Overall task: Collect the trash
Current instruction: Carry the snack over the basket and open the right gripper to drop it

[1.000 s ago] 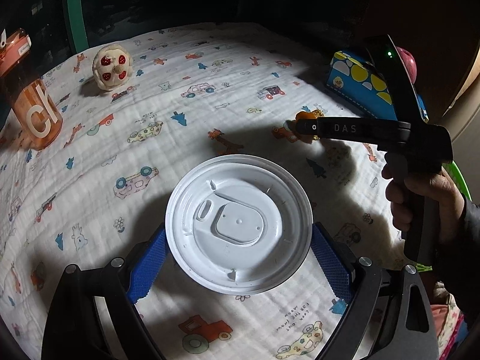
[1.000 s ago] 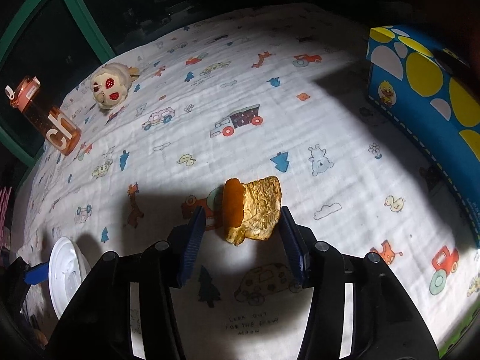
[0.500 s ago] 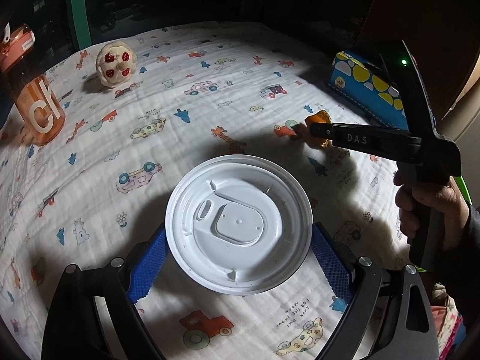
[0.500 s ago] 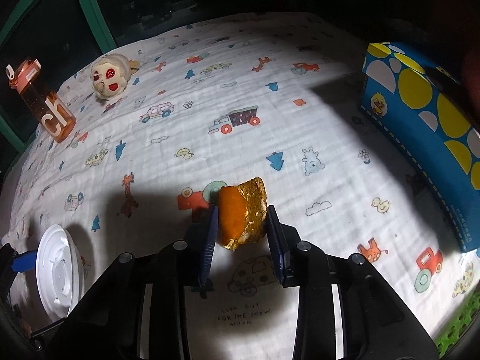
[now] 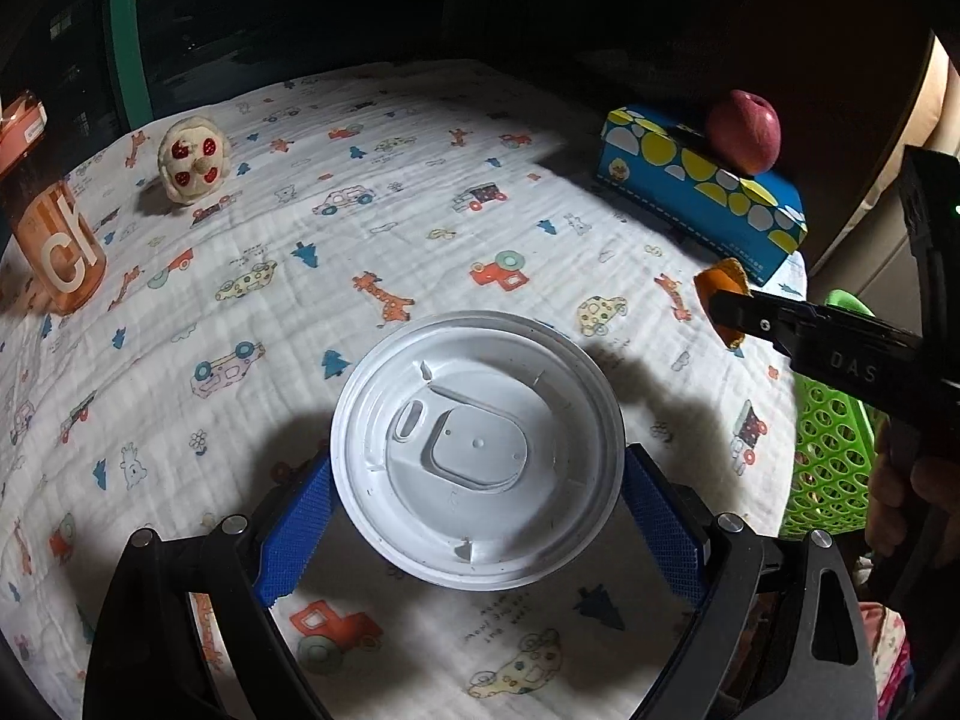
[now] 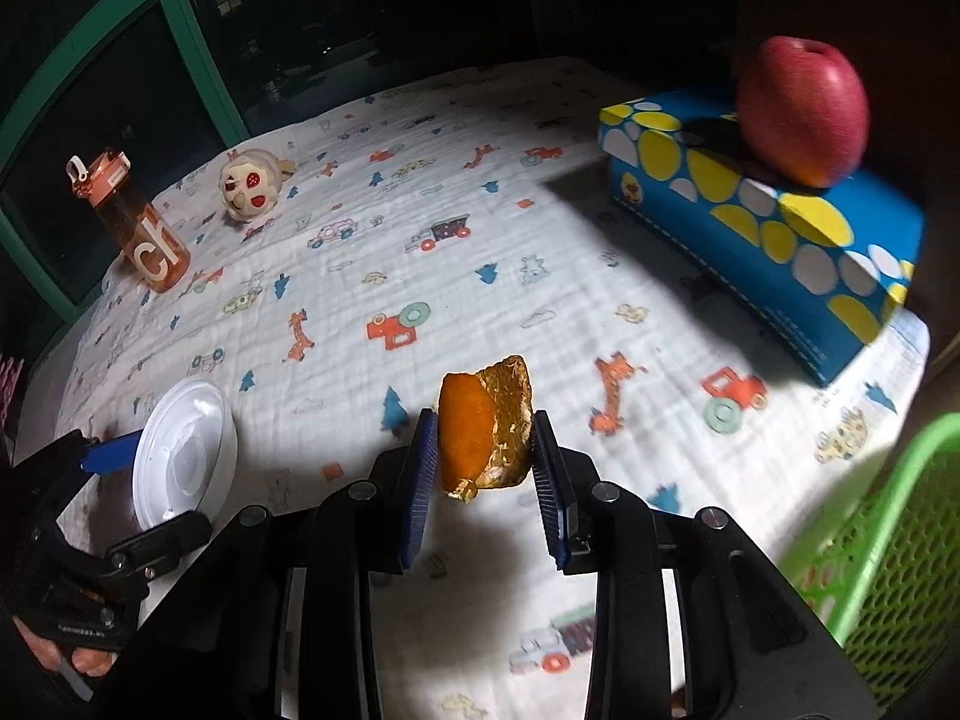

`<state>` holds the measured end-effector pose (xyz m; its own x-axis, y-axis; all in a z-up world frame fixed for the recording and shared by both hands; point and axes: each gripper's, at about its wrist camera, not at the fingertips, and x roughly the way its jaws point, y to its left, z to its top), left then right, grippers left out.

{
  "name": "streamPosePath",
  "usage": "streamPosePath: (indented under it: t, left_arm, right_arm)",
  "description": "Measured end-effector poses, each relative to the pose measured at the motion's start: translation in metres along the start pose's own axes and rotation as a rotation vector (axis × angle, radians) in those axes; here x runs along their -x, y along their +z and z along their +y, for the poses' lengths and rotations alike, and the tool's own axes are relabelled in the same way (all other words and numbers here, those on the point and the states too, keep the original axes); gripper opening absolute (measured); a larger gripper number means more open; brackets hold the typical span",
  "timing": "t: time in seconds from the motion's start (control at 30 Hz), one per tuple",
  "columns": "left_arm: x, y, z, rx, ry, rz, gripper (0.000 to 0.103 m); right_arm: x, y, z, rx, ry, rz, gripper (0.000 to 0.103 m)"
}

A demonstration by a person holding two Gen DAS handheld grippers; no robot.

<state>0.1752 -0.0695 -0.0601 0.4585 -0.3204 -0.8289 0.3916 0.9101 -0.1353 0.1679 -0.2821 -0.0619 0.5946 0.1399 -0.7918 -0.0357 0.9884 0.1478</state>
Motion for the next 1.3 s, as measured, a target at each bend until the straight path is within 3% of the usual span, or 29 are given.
streamPosePath:
  t: [0.53, 0.83, 1.07, 1.3]
  left_arm:
    - [0.009, 0.009, -0.135, -0.174, -0.141, -0.02, 0.089]
    - [0.009, 0.013, -0.199, -0.264, -0.194, -0.02, 0.089]
    - [0.008, 0.014, -0.23, -0.309, -0.22, -0.018, 0.089]
    - [0.004, 0.014, -0.254, -0.349, -0.238, -0.01, 0.089]
  right_arm:
    - [0.116, -0.099, -0.12, -0.252, -0.181, -0.044, 0.031]
    - [0.146, -0.139, -0.173, -0.363, -0.242, -0.047, 0.032]
    - [0.152, -0.15, -0.19, -0.399, -0.248, -0.049, 0.034]
    - [0.162, -0.158, -0.198, -0.423, -0.251, -0.066, 0.047]
